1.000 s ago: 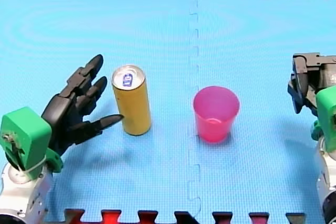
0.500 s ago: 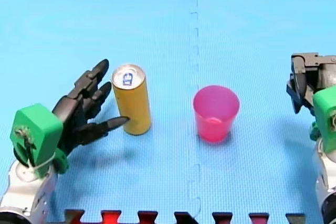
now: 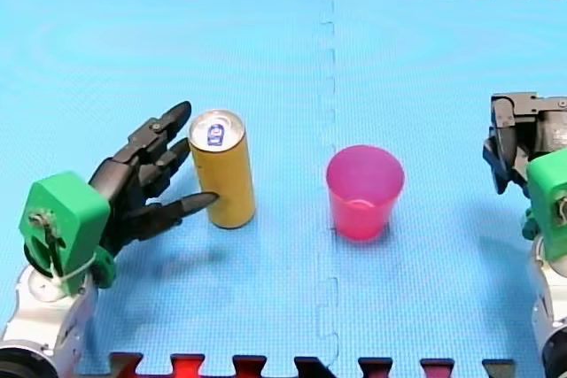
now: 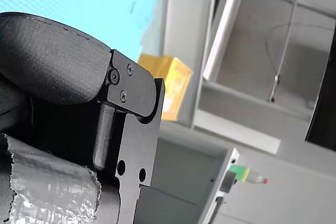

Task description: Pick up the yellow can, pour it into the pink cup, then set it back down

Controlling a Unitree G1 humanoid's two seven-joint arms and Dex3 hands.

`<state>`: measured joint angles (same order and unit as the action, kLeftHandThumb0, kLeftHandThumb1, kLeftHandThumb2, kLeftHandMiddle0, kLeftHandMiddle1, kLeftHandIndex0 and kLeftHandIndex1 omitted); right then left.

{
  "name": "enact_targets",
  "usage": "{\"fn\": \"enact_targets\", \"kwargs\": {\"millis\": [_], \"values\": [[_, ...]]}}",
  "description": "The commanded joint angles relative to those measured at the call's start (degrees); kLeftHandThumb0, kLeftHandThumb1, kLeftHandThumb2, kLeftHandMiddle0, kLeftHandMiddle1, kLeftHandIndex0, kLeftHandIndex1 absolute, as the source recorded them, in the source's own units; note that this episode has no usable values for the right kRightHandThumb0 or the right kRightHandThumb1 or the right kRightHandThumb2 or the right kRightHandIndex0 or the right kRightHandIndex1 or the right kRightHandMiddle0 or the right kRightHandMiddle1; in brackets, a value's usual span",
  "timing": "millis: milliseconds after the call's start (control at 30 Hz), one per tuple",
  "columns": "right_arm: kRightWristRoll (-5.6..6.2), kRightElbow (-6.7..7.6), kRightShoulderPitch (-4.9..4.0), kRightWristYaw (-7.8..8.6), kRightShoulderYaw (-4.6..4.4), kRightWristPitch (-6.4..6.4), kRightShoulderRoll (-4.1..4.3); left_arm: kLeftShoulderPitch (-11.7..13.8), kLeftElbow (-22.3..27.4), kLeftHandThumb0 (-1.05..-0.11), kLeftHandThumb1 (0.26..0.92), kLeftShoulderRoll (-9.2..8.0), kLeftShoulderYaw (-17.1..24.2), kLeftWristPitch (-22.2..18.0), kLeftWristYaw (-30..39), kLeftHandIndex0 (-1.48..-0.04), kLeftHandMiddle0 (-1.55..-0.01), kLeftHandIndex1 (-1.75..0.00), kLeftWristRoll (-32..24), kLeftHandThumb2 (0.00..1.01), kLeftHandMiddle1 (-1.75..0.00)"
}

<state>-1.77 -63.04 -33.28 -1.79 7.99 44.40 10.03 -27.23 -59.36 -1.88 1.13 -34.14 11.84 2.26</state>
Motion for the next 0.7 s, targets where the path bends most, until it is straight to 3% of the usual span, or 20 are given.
{"fn": "enact_targets", "kwargs": {"millis": [0,300,667], "values": [[0.25,0.36,0.25,0.09,0.06,-0.16,0.14,-0.7,0.6,-0.644,0.672,-1.13,-1.0,-0.6,-1.4,-0.28,-0.31,-0.02,1.6,0.00,-0.03],[0.56,0.71,0.77,0.44,0.23,0.20,-0.04,-3.9,-2.2,-0.819,0.737,-2.34,-2.6,0.4,-4.0,-0.35,-0.39,-0.02,4.5,0.01,-0.03],[0.69,0.70,0.86,0.72,0.33,0.14,-0.15,-6.2,-5.8,-0.872,0.736,-3.07,-4.8,-1.3,-5.8,-0.37,-0.43,-0.01,7.6,0.00,-0.02]]}}
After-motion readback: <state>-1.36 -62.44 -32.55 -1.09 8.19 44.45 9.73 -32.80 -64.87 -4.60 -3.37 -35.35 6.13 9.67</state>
